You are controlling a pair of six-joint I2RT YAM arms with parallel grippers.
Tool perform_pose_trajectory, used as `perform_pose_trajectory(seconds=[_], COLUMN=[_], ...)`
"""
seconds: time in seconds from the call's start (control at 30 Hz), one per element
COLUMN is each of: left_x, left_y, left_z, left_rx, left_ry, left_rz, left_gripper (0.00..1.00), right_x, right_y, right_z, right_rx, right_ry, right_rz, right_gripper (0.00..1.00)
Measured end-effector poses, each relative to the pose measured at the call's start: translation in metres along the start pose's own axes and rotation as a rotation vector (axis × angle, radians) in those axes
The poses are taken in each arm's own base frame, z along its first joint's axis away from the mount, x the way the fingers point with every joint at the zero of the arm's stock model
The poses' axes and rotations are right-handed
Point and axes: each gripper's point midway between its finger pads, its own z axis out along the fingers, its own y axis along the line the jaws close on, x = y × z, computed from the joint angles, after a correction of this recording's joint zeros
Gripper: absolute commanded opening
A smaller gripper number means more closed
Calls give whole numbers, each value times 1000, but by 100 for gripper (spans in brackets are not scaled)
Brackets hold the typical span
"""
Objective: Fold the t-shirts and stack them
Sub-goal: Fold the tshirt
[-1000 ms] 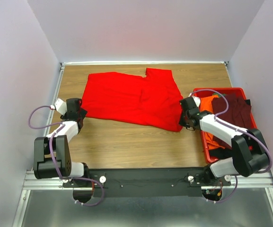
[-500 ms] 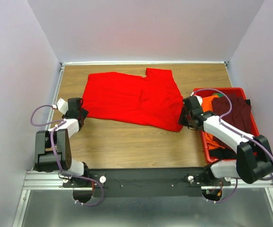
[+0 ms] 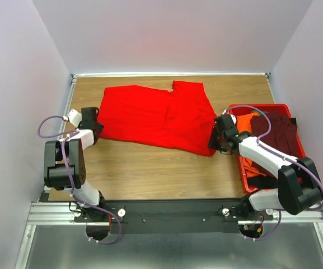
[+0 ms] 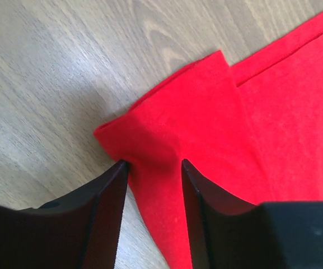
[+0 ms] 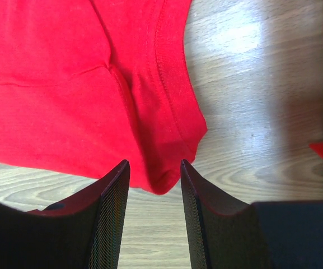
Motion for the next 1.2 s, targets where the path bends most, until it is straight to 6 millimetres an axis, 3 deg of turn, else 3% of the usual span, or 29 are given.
perform_pose_trajectory(seconds=[0.27,0.37,0.4,0.53,0.6,0.7,0.93,1.2], left_x=[1,0,1,2,2,2,0,-16], left_y=[0,-1,0,4,5,9,32,53], left_z=[11,14,15,14,14,11,-27,-76], left_rx=[-52,-67,-72,-90,-97,-113,-116,-90], left_ry=[23,27,28,35,38,39,13,-73], left_rz=[21,28,30,40,42,47,41,-5], left_gripper=[40,20,18,9,4,0,0,1], right_x=[18,25,27,31,31,31,22,30], right_y=[2,2,1,3,4,5,11,15], right_z=[14,18,19,26,27,26,-9,-54], right_rx=[-8,-7,-6,-8,-15,-21,-82,-159], right_ry=[55,76,80,95,94,96,68,112], right_rz=[-7,-8,-8,-4,-2,-4,2,5], right_gripper=[49,48,45,8,1,0,0,0])
